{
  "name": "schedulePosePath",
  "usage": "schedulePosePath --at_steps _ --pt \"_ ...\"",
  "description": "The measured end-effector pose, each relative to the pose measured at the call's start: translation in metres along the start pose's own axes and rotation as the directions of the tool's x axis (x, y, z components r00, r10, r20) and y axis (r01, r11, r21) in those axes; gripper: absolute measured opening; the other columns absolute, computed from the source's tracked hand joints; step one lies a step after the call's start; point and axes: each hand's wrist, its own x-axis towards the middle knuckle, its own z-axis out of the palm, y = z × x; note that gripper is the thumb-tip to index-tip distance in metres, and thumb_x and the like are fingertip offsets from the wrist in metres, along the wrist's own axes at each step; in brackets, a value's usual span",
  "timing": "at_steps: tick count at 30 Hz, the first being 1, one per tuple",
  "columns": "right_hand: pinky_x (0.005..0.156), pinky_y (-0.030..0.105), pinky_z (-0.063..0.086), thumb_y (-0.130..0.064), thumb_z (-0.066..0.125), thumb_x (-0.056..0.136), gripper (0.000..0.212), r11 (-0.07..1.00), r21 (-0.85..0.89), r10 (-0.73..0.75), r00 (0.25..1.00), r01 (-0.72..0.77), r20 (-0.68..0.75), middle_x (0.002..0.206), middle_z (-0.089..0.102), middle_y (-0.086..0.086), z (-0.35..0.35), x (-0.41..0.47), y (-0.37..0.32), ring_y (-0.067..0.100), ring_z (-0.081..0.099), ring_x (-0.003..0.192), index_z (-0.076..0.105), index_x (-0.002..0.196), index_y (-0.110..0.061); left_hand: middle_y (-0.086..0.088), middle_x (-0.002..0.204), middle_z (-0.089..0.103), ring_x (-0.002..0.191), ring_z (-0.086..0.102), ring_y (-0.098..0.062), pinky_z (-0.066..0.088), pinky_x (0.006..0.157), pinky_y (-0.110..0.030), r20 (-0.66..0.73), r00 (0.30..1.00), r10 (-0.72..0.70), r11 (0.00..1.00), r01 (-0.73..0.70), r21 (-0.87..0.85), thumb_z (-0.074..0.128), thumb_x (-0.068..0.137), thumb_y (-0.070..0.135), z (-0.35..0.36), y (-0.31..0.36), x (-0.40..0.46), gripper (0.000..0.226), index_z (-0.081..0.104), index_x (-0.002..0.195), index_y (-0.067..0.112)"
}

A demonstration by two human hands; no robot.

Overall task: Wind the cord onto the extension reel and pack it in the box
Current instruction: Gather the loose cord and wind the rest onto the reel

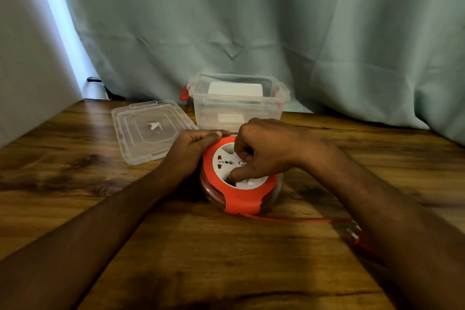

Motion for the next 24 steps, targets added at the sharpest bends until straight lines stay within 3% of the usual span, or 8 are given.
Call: schedulePosePath --at_steps 3,5,8,11,13,16,19,24 --pt "0.062 0.021 0.055 -0.064 0.066 0.088 0.045 1.0 -0.014 -0.011 1.0 0.01 -0.004 0.095 0.076 -0.005 0.004 0.006 -0.004 0.01 0.07 0.075 0.076 0.097 -0.021 0.001 0.089 0.081 0.081 0.079 -0.017 0.061 0.064 -0.022 -0.012 1.0 -0.008 1.0 0.007 -0.018 0.05 0.107 0.023 0.0 0.001 0.0 0.027 0.076 0.1 0.024" --pt "0.06 0.022 0.054 -0.063 0.066 0.088 0.042 1.0 -0.021 -0.014 1.0 0.014 0.001 0.09 0.075 -0.006 0.002 0.006 -0.005 0.009 0.07 0.073 0.075 0.092 -0.022 0.001 0.091 0.081 0.082 0.079 -0.018 0.063 0.068 -0.025 -0.016 1.0 -0.006 1.0 0.005 -0.008 0.05 0.107 0.024 0.0 0.0 0.001 0.027 0.076 0.101 0.025" --pt "0.057 0.023 0.041 -0.061 0.072 0.085 0.037 0.999 -0.026 -0.032 0.999 0.031 -0.035 0.075 0.065 -0.01 -0.007 -0.002 0.001 0.006 0.061 0.068 0.062 0.074 -0.027 -0.002 0.093 0.081 0.084 0.079 -0.02 0.064 0.071 -0.028 -0.012 1.0 0.002 1.0 -0.002 0.001 0.051 0.107 0.025 -0.001 -0.003 0.003 0.026 0.077 0.104 0.024" --pt "0.066 0.027 0.044 -0.049 0.081 0.08 0.026 0.998 0.036 -0.051 0.995 0.054 -0.08 0.099 0.063 -0.017 -0.017 -0.007 0.015 0.004 0.056 0.086 0.061 0.089 -0.037 -0.007 0.09 0.081 0.082 0.079 -0.023 0.063 0.068 -0.028 -0.012 1.0 0.007 1.0 -0.007 -0.003 0.052 0.106 0.024 -0.001 -0.002 0.003 0.026 0.077 0.102 0.018" --pt "0.071 0.028 0.05 -0.034 0.086 0.077 0.036 0.994 0.102 -0.041 0.999 0.041 -0.003 0.111 0.06 -0.019 -0.019 -0.008 0.018 0.003 0.057 0.092 0.063 0.104 -0.041 -0.006 0.09 0.081 0.082 0.079 -0.023 0.062 0.068 -0.027 0.003 1.0 0.017 1.0 -0.017 -0.003 0.051 0.106 0.023 -0.001 -0.002 0.002 0.026 0.077 0.102 0.021" --pt "0.061 0.02 0.041 -0.017 0.086 0.077 0.047 0.989 0.141 -0.044 0.997 0.034 0.07 0.093 0.051 -0.025 -0.017 -0.007 0.017 -0.002 0.051 0.078 0.064 0.111 -0.04 -0.009 0.089 0.081 0.08 0.079 -0.024 0.062 0.066 -0.026 0.018 0.999 0.027 0.999 -0.026 -0.029 0.052 0.106 0.021 0.0 -0.002 0.001 0.026 0.077 0.1 0.019" --pt "0.057 0.018 0.035 -0.012 0.085 0.077 0.049 0.99 0.136 -0.032 0.996 0.021 0.078 0.082 0.043 -0.025 -0.013 -0.006 0.016 -0.003 0.045 0.071 0.061 0.11 -0.039 -0.013 0.089 0.08 0.081 0.078 -0.028 0.063 0.068 -0.03 0.026 0.999 0.032 0.999 -0.031 -0.032 0.053 0.105 0.021 -0.001 -0.003 0.001 0.027 0.078 0.101 0.013" --pt "0.051 0.015 0.044 -0.015 0.093 0.066 0.059 0.96 0.277 -0.051 0.997 0.033 0.057 0.102 0.063 -0.019 -0.012 -0.007 0.017 -0.01 0.059 0.076 0.048 0.101 -0.028 -0.017 0.088 0.079 0.08 0.077 -0.032 0.063 0.069 -0.032 0.027 1.0 0.007 0.998 -0.005 -0.059 0.055 0.104 0.024 -0.001 -0.005 0.001 0.029 0.078 0.099 0.006"
